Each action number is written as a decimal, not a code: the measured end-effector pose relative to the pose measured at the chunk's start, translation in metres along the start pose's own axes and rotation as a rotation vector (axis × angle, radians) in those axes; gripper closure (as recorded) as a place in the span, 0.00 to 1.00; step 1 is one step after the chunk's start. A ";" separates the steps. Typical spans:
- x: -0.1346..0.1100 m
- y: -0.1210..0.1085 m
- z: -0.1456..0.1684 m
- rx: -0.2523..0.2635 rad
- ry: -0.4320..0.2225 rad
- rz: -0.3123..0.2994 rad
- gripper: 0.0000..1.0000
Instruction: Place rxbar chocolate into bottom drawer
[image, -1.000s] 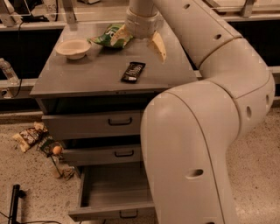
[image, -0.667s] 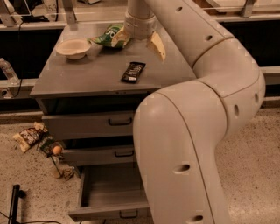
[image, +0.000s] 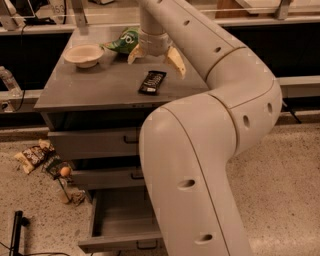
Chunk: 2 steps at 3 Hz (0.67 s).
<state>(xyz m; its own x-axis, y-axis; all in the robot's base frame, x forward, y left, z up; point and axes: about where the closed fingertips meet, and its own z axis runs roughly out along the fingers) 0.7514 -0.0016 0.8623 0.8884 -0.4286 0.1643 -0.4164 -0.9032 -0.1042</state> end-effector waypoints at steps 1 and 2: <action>-0.007 -0.008 0.017 -0.014 -0.019 -0.021 0.00; -0.012 -0.010 0.023 -0.013 -0.040 -0.031 0.00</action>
Offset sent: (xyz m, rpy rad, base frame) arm -0.0192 0.0112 -0.0241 -0.0185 0.1134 0.0419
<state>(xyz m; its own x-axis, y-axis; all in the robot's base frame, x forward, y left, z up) 0.7495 0.0132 0.8387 0.9077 -0.3996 0.1282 -0.3911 -0.9162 -0.0874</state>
